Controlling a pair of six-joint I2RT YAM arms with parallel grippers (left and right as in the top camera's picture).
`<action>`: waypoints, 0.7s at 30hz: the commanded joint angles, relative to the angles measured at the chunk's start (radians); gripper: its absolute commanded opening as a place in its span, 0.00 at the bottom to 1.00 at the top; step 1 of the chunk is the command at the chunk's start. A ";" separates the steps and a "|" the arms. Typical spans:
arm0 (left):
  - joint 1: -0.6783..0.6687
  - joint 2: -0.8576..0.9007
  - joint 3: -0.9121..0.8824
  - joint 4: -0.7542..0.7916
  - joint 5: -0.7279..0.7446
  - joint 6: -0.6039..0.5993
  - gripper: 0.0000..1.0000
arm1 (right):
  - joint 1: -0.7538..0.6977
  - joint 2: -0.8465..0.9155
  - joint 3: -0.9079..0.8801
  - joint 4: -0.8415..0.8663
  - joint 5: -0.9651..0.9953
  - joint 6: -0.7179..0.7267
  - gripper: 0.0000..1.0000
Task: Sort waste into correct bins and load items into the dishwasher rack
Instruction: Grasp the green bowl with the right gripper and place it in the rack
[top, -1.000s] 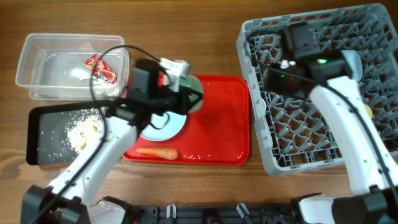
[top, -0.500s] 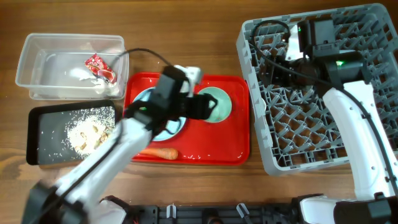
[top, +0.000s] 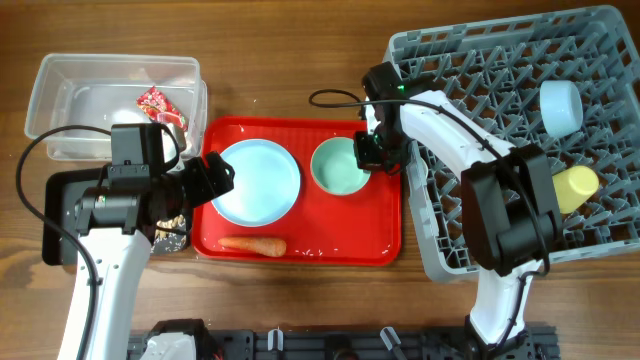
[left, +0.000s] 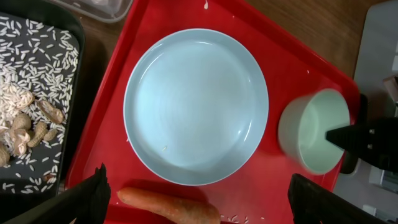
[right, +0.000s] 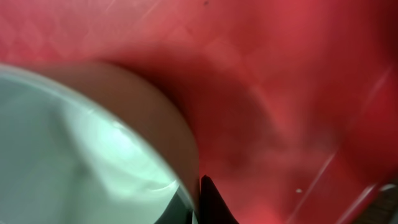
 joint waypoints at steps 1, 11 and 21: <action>0.006 -0.002 -0.002 -0.002 -0.009 0.008 0.93 | -0.003 -0.006 0.008 -0.012 -0.019 0.006 0.04; 0.006 -0.002 -0.002 0.000 -0.009 0.008 0.94 | -0.179 -0.517 0.076 0.210 0.957 -0.251 0.04; 0.006 -0.002 -0.002 -0.005 -0.005 0.005 0.93 | -0.387 -0.188 0.076 0.523 1.560 -0.170 0.04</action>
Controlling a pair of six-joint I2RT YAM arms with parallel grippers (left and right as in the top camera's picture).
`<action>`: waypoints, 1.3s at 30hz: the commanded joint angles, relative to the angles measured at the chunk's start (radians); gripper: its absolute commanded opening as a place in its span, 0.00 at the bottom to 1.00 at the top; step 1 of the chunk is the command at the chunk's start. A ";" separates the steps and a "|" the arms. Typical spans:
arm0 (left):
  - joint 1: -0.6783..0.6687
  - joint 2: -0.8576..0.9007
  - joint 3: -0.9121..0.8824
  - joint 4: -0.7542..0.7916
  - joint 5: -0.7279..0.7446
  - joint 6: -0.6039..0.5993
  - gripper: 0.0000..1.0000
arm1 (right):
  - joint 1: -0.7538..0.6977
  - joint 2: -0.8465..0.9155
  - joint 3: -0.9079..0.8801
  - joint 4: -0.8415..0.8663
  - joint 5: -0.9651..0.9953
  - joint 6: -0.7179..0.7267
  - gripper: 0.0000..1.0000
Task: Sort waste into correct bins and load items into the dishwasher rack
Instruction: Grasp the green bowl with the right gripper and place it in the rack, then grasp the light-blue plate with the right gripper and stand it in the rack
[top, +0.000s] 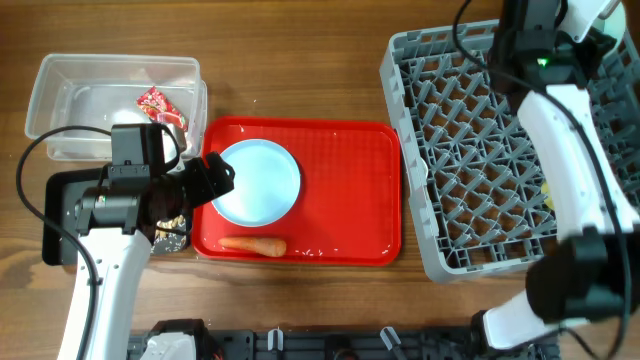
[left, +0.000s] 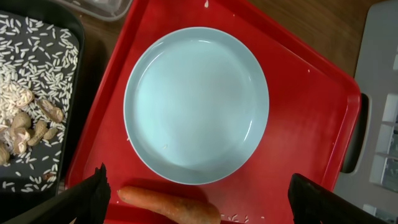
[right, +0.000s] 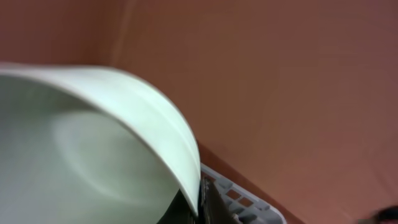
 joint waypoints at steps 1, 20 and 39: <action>0.006 -0.002 -0.002 -0.001 -0.005 0.005 0.92 | -0.034 0.148 -0.002 0.047 0.060 -0.025 0.04; 0.006 -0.002 -0.002 0.018 -0.006 0.005 0.96 | 0.107 -0.031 0.002 -0.248 -0.975 -0.129 0.98; 0.416 -0.002 -0.002 -0.140 -0.125 -0.048 1.00 | 0.668 0.408 -0.013 -0.294 -1.509 0.477 0.35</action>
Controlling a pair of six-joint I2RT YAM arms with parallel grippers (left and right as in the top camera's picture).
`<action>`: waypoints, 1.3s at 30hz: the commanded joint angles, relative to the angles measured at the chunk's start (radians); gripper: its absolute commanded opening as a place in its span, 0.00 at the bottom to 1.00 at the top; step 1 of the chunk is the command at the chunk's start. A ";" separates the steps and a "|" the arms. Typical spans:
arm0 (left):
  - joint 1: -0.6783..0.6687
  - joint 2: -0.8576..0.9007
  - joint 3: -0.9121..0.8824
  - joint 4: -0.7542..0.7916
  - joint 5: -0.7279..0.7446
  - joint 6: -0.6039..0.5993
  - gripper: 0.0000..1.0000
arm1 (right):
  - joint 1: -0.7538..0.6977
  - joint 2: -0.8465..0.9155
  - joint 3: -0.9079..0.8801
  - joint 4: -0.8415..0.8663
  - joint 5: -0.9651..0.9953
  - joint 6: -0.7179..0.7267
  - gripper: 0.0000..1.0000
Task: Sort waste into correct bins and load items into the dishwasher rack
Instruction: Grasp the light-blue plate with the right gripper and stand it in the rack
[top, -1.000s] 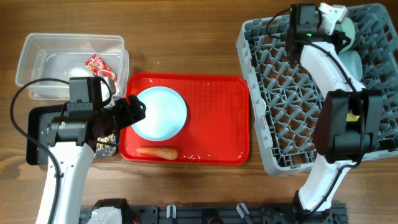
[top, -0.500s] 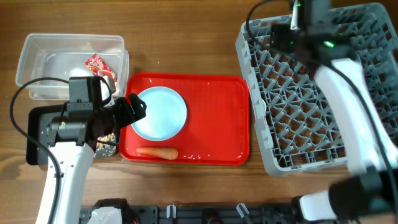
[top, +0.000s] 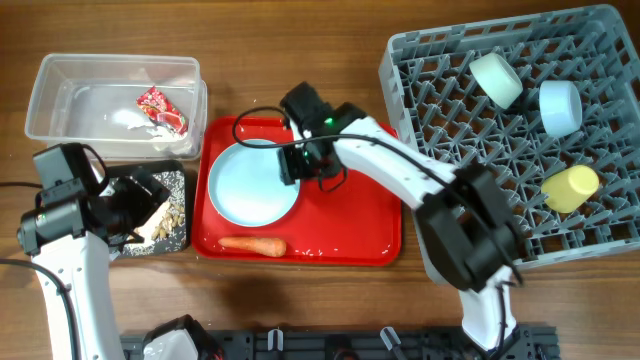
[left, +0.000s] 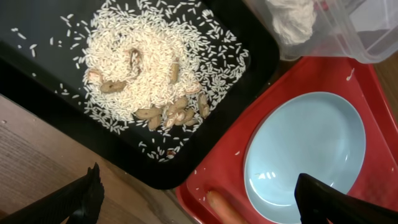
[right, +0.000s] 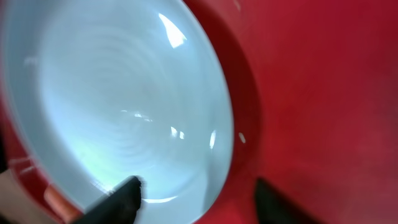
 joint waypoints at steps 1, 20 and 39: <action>0.026 -0.002 -0.002 -0.001 0.002 -0.010 1.00 | 0.005 0.067 -0.009 -0.021 0.023 0.167 0.29; 0.026 -0.002 -0.002 0.007 0.006 -0.010 1.00 | -0.533 -0.515 0.053 -0.119 1.156 -0.243 0.04; 0.026 -0.002 -0.002 0.006 0.058 -0.010 1.00 | -0.300 -0.438 -0.059 -0.120 0.738 -0.244 1.00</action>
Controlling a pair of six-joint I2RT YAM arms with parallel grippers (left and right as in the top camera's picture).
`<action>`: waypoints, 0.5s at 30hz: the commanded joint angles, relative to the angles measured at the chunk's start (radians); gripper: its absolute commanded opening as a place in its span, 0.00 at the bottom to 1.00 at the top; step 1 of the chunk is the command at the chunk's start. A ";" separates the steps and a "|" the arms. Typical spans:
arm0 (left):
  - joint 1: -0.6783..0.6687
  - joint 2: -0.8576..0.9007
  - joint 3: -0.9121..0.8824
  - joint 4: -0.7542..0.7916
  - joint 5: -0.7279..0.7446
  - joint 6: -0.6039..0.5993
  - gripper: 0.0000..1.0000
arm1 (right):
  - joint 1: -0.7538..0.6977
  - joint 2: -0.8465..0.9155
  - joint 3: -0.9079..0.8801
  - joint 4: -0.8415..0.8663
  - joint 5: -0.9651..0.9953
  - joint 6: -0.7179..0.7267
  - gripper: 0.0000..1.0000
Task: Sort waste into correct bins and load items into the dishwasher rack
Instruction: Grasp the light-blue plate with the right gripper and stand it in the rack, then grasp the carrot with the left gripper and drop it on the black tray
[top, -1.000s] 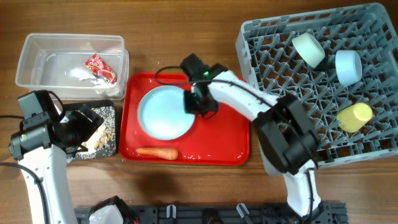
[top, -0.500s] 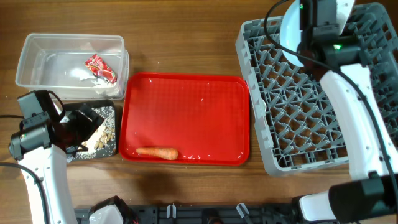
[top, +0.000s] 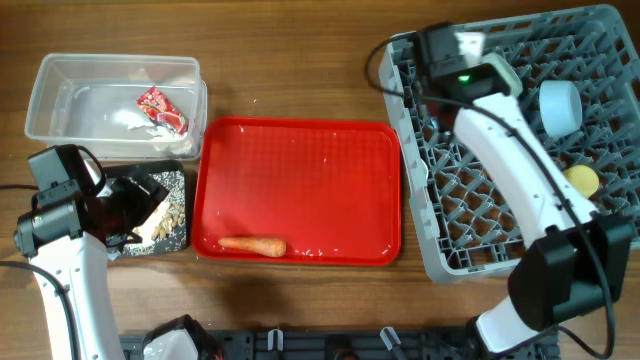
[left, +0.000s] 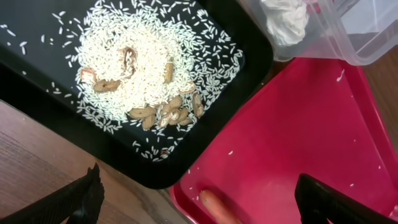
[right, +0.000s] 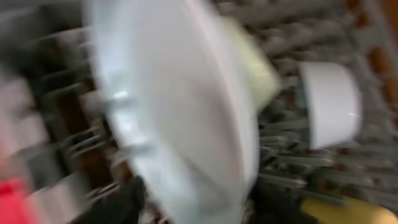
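My right gripper (right: 199, 199) is shut on the rim of a pale blue plate (right: 186, 112), held on edge and blurred over the grey dishwasher rack (top: 500, 230). In the overhead view the right gripper (top: 440, 45) is above the rack's far-left corner and the plate is hidden under the arm. A carrot (top: 252, 244) lies on the red tray (top: 300, 180); its tip (left: 214, 208) also shows. My left gripper (left: 199, 183) hangs open and empty over the edge between the red tray and a black tray (left: 37, 99) of rice and peanuts.
The rack holds a pale green bowl (right: 255, 68), a white cup (top: 560, 105) and a yellow cup (top: 580, 180). A clear bin (top: 110, 95) at the far left holds a red wrapper (top: 160, 108) and a crumpled tissue (left: 286, 18).
The plate has left the red tray; my right gripper, then at its rim on the tray, now holds it over the rack's far-left corner. The left arm has barely moved.
My right gripper first gripped the green bowl on the tray, then held it over the rack. Later the bowl lay in the rack, the right gripper was at the plate, and the left arm had moved from above the plate to the black tray. Now the plate is at the rack.
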 joint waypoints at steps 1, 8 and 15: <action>0.006 -0.002 -0.002 0.002 0.038 -0.009 1.00 | 0.077 -0.095 0.000 0.005 -0.133 -0.106 1.00; -0.206 -0.001 -0.028 -0.017 0.208 -0.173 1.00 | 0.102 -0.152 0.000 -0.011 -0.570 -0.116 1.00; -0.642 0.058 -0.172 0.191 0.128 -0.649 1.00 | 0.102 -0.152 -0.001 -0.021 -0.562 -0.127 1.00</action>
